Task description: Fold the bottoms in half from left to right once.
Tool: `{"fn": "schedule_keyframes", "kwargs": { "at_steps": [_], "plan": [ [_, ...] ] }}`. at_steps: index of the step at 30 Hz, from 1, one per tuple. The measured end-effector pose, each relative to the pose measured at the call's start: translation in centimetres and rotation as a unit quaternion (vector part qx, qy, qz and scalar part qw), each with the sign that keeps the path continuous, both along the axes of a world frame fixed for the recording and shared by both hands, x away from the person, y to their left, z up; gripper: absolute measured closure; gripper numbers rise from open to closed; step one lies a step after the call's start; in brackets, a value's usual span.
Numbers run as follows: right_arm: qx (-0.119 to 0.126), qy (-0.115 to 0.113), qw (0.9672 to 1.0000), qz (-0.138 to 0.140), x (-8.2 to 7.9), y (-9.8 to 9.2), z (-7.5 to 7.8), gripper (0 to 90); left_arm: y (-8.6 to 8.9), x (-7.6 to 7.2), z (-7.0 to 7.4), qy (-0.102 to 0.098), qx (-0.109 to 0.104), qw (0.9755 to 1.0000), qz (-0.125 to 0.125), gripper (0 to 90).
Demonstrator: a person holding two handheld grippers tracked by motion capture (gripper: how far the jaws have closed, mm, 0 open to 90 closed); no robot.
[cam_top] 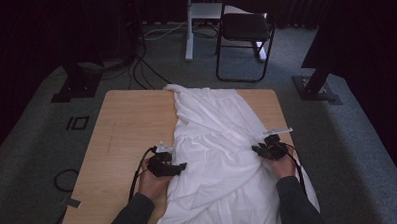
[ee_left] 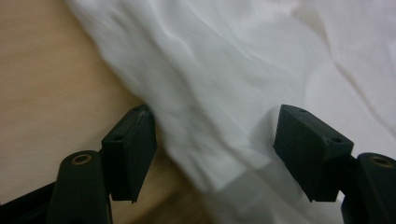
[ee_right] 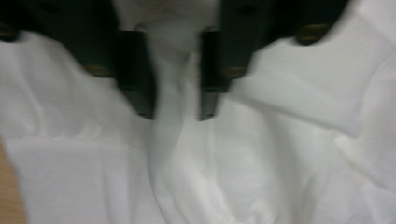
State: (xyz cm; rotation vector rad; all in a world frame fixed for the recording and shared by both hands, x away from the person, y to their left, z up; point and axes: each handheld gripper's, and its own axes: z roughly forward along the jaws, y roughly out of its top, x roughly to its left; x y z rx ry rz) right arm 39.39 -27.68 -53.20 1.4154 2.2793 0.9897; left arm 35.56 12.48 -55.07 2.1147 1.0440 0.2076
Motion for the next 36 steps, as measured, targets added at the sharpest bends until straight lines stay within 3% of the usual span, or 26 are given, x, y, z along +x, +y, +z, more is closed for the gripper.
{"fn": "schedule_keyframes", "kwargs": {
  "at_steps": [1,2,3,5,7,8,9,11,13,15,16,18,20,23,25,27,31,33,34,36],
  "plan": [
    [-0.010,-0.003,0.9999,0.002,-0.2,0.1,0.1,87.7,-0.3,-0.1,0.0,0.001,0.003,0.9999,-0.014,42.4],
    [-0.021,-0.009,0.9997,0.002,-0.5,0.2,0.4,88.4,-0.5,-0.1,0.1,0.008,0.008,0.9996,-0.025,70.0],
    [-0.026,-0.017,0.9995,0.004,-0.7,0.2,0.8,88.8,-0.7,-0.2,0.6,0.006,0.012,0.9996,-0.026,83.7],
    [-0.036,-0.061,0.9975,0.006,-2.1,0.0,2.8,89.0,-0.5,-0.5,2.3,-0.018,-0.004,0.9996,-0.021,86.1],
    [-0.046,-0.116,0.9922,-0.007,-3.7,-0.8,5.4,89.2,-0.1,-1.3,5.0,-0.046,-0.036,0.9982,-0.016,85.9],
    [-0.047,-0.146,0.9878,-0.025,-4.5,-1.8,7.0,89.2,-0.1,-1.5,5.7,-0.056,-0.038,0.9976,-0.014,84.5],
    [-0.043,-0.163,0.9849,-0.041,-4.8,-2.5,7.7,89.1,-0.3,-1.9,6.5,-0.065,-0.034,0.9973,-0.009,81.6],
    [-0.072,-0.182,0.9765,-0.090,-5.0,-4.4,8.6,89.1,-1.4,-2.1,6.8,-0.065,-0.012,0.9977,-0.010,68.2],
    [-0.070,-0.150,0.9802,-0.108,-4.0,-6.1,7.2,89.1,-2.7,-2.1,6.0,-0.068,0.011,0.9975,-0.016,63.1],
    [-0.075,-0.107,0.9844,-0.117,-3.0,-7.0,4.6,88.9,-3.9,-1.9,4.9,-0.063,0.022,0.9977,-0.015,58.9],
    [-0.075,-0.107,0.9844,-0.117,-3.0,-7.0,4.6,88.9,-3.9,-1.9,4.9,-0.063,0.022,0.9977,-0.015,58.6],
    [-0.082,-0.067,0.9871,-0.120,-2.3,-7.6,1.2,88.8,-5.1,-1.9,3.9,-0.056,0.021,0.9978,-0.029,58.1],
    [-0.073,-0.048,0.9887,-0.122,-1.9,-8.0,-0.5,88.5,-6.1,-1.8,2.9,-0.051,0.048,0.9963,-0.050,57.9],
    [-0.074,-0.030,0.9898,-0.118,-1.7,-8.0,-1.8,87.9,-7.4,-1.8,1.0,-0.048,0.103,0.9916,-0.062,64.0],
    [-0.078,-0.029,0.9899,-0.115,-1.7,-7.7,-2.1,87.9,-7.1,-1.6,0.7,-0.043,0.093,0.9931,-0.056,72.2],
    [-0.082,-0.026,0.9900,-0.112,-1.7,-7.5,-2.0,87.9,-6.9,-1.4,0.7,-0.061,0.121,0.9899,-0.041,82.0],
    [-0.085,-0.022,0.9921,-0.090,-1.6,-6.1,-1.9,87.9,-5.3,0.2,0.8,-0.090,0.162,0.9827,-0.006,84.2],
    [-0.083,-0.022,0.9930,-0.081,-1.5,-5.5,-1.9,87.9,-4.9,0.6,0.8,-0.091,0.170,0.9813,0.001,84.4],
    [-0.081,-0.021,0.9935,-0.077,-1.5,-5.1,-1.8,87.8,-3.6,2.2,0.9,-0.097,0.192,0.9762,0.024,84.4],
    [-0.080,-0.022,0.9953,-0.050,-0.9,-2.9,-1.8,87.5,-2.5,3.8,1.0,-0.100,0.212,0.9712,0.041,84.4]
  ]
}}
